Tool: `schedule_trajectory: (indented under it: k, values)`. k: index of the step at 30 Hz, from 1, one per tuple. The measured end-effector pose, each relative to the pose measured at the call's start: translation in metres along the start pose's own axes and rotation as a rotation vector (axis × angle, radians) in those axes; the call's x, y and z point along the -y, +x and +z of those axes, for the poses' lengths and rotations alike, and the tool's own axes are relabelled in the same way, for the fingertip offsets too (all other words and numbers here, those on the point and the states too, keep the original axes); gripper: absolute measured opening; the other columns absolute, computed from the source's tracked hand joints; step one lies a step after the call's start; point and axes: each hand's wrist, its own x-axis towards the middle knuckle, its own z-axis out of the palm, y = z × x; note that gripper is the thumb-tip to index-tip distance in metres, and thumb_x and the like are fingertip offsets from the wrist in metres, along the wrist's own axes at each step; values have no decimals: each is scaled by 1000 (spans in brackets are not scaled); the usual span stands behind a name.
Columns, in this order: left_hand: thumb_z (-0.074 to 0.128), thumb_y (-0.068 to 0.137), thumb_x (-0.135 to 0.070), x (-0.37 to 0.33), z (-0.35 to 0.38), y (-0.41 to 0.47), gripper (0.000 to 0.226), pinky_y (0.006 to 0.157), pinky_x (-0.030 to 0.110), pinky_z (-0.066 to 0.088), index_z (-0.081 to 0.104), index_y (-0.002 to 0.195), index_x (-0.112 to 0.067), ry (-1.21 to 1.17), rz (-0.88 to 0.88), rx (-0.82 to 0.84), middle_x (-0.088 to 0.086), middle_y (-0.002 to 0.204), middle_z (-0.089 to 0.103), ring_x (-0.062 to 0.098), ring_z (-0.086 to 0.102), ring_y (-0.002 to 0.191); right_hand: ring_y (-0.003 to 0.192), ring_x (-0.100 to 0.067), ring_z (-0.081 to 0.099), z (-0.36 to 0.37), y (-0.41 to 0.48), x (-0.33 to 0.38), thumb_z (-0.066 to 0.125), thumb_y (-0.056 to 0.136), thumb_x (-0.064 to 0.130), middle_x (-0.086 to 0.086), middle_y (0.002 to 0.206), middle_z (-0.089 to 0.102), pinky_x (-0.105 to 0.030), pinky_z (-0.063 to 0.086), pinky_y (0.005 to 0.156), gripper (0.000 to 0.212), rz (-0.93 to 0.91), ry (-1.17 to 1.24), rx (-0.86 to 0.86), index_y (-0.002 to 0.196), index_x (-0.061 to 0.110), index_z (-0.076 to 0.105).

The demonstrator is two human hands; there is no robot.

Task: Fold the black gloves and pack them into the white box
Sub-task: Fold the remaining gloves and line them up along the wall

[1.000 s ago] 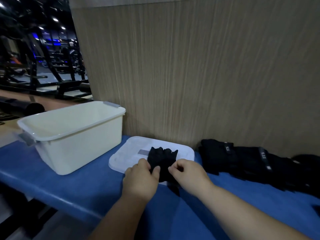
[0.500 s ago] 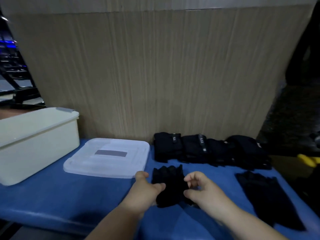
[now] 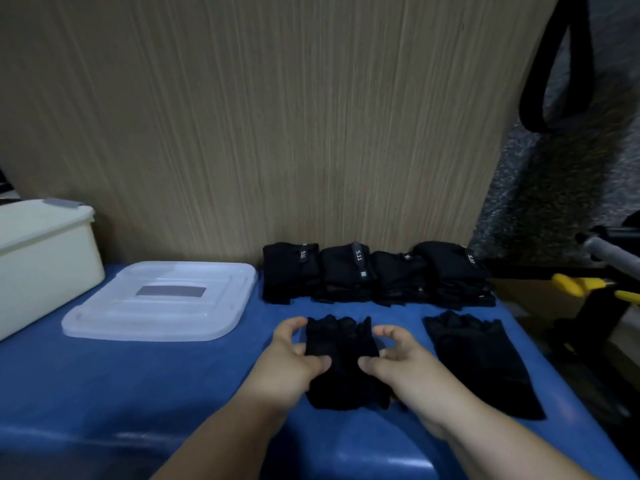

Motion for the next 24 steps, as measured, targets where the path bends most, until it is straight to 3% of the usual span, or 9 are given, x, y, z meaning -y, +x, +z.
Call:
schedule_trajectory:
  k: [5,9,12,15,18,21,24]
  values:
    - [57,91,2,-4,7,2,48,86,40,53,39,126,-26,-110,32,5,7,101,72,23,69,93,78,-21,66,-10,7,-2,58,85,-10,-7,87,66,-29,49,67,59,-18,236,-66,132,19,39]
    - [56,95,-8,0,9,8,40,93,47,52,40,127,-27,-126,11,34,6,105,72,23,70,94,78,-22,67,-16,11,-4,52,85,-13,-7,97,72,-33,43,67,60,19,295,-50,137,14,40]
    - [57,94,-7,4,9,12,39,94,48,51,43,123,-28,-86,21,25,5,103,72,23,69,95,71,-16,68,-19,10,-1,53,84,-12,-12,102,69,-24,47,55,60,23,234,-46,135,17,41]
    - [56,92,0,5,12,13,39,73,25,53,47,120,-25,38,63,52,3,99,71,17,65,84,64,-10,68,-20,7,1,60,88,1,-10,95,70,-20,49,52,44,3,119,-27,124,22,48]
    - [59,89,0,8,16,15,37,57,13,48,52,113,-27,163,92,83,-3,100,67,7,64,73,81,-20,71,-23,7,-3,65,88,18,-6,96,71,-35,58,76,28,-84,-107,-88,111,32,57]
    - [68,86,-16,17,18,20,33,73,15,50,52,107,-36,450,198,19,-10,112,54,6,62,82,89,-17,63,-27,5,-1,66,88,27,5,96,59,-19,50,74,23,-173,-524,-189,106,38,57]
    - [64,87,-36,24,19,21,39,102,21,35,50,123,-36,870,362,-108,-16,127,31,6,39,116,103,-7,50,-27,1,-1,61,89,35,11,116,43,-14,41,87,37,-288,-909,-250,125,35,52]
